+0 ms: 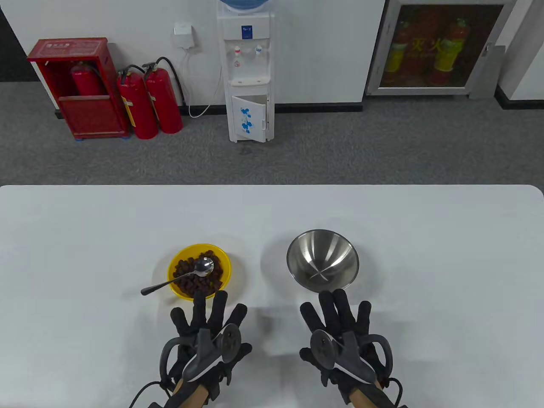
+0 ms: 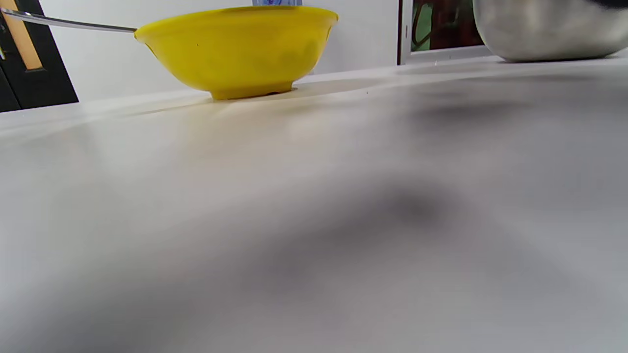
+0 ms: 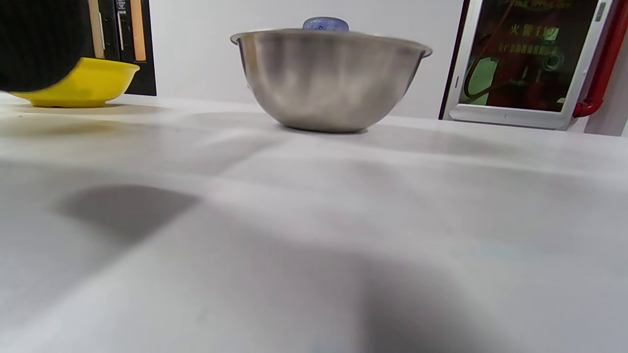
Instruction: Scoop dry cranberries into mixing bowl using steel spoon
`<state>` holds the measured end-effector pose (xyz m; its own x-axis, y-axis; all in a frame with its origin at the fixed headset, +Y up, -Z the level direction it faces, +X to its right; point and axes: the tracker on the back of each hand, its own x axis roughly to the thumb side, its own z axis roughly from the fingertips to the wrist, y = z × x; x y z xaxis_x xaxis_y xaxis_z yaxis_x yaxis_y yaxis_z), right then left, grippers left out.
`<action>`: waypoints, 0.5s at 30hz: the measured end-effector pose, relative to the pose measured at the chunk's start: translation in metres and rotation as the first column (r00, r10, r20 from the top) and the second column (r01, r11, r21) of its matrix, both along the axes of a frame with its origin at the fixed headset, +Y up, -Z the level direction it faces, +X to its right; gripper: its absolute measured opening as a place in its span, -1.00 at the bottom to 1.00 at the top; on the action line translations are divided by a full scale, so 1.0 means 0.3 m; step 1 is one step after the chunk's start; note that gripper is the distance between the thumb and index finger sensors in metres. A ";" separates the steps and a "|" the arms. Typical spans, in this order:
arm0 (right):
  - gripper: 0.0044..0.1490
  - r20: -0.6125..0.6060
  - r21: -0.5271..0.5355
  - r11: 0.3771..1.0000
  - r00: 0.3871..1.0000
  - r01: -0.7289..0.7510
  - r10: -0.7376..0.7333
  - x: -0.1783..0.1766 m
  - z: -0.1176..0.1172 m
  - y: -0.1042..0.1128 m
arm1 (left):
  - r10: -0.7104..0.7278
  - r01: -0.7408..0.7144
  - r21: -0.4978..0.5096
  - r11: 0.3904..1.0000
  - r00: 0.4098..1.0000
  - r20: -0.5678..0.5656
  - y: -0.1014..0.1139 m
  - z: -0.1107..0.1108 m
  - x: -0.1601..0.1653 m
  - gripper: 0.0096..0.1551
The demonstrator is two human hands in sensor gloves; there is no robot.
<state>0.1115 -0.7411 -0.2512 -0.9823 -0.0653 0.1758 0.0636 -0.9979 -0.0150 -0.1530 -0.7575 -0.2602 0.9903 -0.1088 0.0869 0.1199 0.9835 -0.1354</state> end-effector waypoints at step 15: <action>0.16 0.012 0.001 0.987 0.987 0.158 -0.158 0.012 -0.003 -0.007 | 0.052 -0.054 -0.056 0.997 0.998 -0.036 -0.015 -0.003 -0.018 -0.01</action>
